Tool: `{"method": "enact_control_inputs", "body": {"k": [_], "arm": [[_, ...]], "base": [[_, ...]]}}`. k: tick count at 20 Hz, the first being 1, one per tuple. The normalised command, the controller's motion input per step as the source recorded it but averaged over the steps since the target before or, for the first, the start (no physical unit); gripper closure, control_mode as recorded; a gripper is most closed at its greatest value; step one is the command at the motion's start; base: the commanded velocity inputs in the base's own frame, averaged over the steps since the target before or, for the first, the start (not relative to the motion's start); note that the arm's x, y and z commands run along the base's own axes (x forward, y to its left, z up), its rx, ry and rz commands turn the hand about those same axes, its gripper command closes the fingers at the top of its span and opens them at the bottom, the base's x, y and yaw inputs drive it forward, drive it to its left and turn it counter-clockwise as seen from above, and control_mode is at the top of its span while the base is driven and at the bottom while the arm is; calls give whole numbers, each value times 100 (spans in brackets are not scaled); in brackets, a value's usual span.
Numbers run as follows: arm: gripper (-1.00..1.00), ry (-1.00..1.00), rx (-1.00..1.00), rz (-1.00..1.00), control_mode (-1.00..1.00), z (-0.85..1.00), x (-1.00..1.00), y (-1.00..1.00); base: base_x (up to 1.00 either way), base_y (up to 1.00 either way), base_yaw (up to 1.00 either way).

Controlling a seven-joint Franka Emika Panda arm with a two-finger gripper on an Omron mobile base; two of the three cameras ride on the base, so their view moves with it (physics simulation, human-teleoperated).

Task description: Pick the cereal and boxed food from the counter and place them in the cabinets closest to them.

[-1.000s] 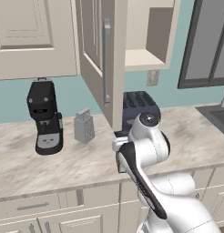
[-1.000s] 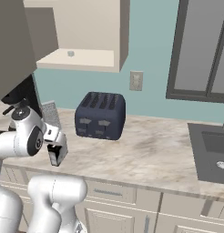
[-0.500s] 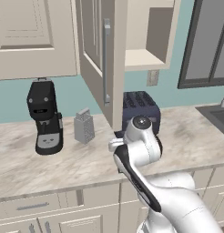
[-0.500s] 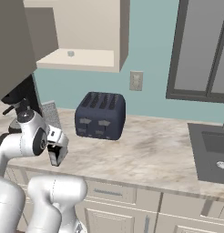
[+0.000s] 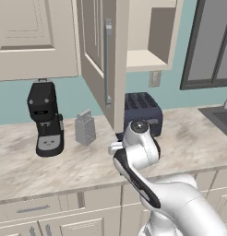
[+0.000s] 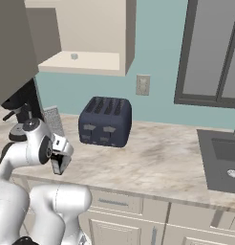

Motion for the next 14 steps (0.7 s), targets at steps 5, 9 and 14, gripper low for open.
{"method": "enact_control_inputs", "body": {"k": [5, 9, 14], "arm": [[-100, 0, 0, -1, -100, -23, 13, 6], [-100, 0, 0, -1, -100, -21, 8, 7], [100, 0, 0, -1, -100, -10, 1, 2]], "base": [[0, 0, 0], [0, 0, 0], [0, 0, 0]]}}
